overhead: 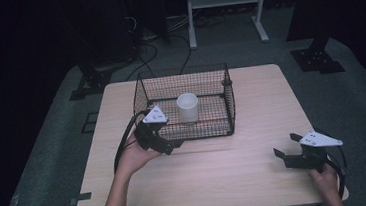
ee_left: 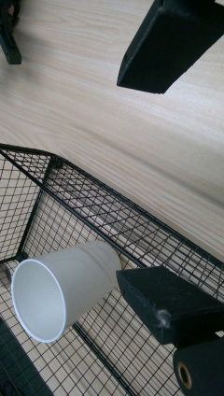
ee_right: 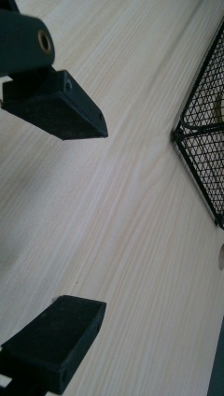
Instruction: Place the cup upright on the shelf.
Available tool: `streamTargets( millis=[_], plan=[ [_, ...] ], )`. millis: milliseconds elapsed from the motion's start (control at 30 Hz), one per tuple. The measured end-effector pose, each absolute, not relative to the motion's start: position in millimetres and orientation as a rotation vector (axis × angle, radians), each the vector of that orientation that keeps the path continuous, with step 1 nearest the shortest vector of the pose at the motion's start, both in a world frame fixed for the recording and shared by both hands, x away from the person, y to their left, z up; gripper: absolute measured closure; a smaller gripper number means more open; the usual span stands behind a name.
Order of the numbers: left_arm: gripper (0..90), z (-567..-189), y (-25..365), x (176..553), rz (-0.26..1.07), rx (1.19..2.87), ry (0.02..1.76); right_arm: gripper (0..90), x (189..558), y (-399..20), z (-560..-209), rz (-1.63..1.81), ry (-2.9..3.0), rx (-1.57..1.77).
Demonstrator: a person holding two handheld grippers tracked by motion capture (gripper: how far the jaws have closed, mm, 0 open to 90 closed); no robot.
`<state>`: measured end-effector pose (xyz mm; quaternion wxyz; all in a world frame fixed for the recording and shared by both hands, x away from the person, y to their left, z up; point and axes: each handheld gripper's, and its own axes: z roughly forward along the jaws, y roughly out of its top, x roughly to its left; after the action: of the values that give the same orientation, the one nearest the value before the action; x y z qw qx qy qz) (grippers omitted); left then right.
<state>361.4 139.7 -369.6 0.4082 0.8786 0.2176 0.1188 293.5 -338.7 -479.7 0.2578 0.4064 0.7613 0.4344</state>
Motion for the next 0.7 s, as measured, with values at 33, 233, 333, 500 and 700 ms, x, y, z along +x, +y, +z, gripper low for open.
streamTargets(
  millis=[33,233,333,500,700],
  plan=[
    [6.8,-370.1,140.1,360.4,0.3,2.216,0.548,13.1,293.5,-338.7,-479.7,1.178,2.064,1.102],
    [6.8,-372.5,142.0,355.7,0.297,2.214,0.546,13.1,293.4,-338.5,-479.7,1.176,2.065,1.102],
    [6.8,-373.0,144.0,351.1,0.298,2.203,0.546,13.1,293.5,-338.4,-479.7,1.175,2.066,1.102],
    [6.8,-375.1,147.3,345.7,0.296,2.193,0.548,13.1,293.5,-338.3,-479.8,1.175,2.065,1.105],
    [6.8,-376.9,150.8,337.6,0.308,2.195,0.545,13.1,293.7,-338.2,-479.8,1.174,2.065,1.106]
  ],
)
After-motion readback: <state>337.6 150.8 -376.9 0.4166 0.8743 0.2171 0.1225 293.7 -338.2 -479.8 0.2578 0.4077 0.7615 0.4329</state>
